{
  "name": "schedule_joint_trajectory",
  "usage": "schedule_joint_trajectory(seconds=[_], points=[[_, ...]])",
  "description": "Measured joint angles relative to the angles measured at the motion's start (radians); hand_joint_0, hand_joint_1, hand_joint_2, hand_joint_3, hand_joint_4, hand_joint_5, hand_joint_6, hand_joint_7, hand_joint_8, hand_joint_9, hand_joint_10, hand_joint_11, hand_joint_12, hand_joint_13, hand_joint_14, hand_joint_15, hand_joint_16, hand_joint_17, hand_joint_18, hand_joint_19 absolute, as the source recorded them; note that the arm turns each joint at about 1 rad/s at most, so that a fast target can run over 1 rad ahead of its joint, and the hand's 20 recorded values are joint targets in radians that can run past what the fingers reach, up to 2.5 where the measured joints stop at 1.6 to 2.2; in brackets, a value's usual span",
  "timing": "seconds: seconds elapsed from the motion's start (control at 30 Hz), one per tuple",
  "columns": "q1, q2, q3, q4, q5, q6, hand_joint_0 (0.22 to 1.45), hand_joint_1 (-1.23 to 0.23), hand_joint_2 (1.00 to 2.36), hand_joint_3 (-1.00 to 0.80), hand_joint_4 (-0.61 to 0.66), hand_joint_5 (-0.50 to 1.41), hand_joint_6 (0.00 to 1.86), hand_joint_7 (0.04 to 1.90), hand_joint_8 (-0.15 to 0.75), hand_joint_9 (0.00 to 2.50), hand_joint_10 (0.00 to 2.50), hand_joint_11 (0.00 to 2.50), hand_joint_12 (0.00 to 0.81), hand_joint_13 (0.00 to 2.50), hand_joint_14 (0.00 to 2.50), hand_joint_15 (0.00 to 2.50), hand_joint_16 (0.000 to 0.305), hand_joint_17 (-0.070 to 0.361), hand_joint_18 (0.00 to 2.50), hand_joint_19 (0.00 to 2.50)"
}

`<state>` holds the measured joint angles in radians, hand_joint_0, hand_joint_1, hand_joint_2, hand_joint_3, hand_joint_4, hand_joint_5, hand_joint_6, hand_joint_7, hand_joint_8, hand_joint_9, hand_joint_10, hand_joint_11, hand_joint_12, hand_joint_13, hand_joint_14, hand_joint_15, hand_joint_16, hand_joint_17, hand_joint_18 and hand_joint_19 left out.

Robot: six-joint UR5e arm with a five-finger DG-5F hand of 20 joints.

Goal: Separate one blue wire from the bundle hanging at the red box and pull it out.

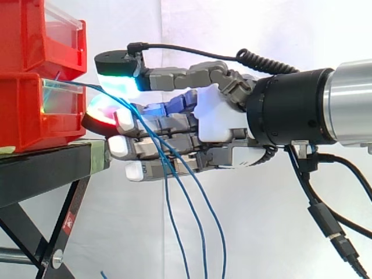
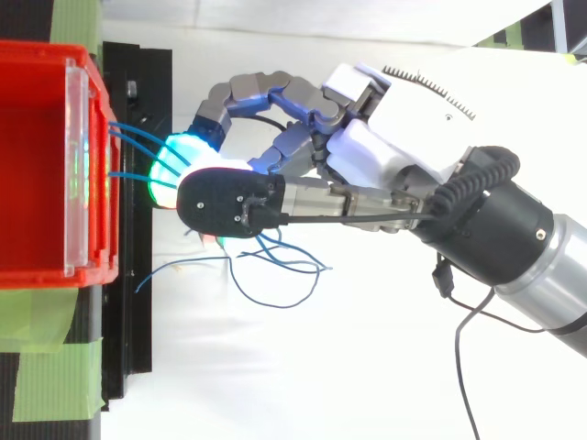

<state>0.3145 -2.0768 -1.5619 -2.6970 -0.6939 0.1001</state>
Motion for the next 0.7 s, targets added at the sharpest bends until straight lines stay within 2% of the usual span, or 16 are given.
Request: schedule_joint_trajectory(seconds=[0.27,0.43,0.7], points=[[0.003,0.023,0.0,-0.038,-0.004,0.01,0.59,-0.7,1.02,-0.1,0.13,-0.14,0.91,1.03,0.458,1.31,0.02,0.98,0.494,1.5,0.02,0.99,0.061,0.136,1.0,0.47],[0.006,0.037,0.0,-0.074,-0.004,0.011,0.6,-0.7,1.02,-0.11,0.13,-0.14,0.91,1.02,0.46,1.31,0.02,0.98,0.452,1.67,0.02,1.25,0.06,0.136,1.02,0.48],[0.007,0.043,0.0,-0.121,-0.01,0.024,0.6,-0.7,1.02,-0.11,0.14,-0.14,0.91,1.02,0.46,1.31,0.02,0.99,0.442,1.69,0.02,1.31,0.06,0.135,1.02,0.5]])
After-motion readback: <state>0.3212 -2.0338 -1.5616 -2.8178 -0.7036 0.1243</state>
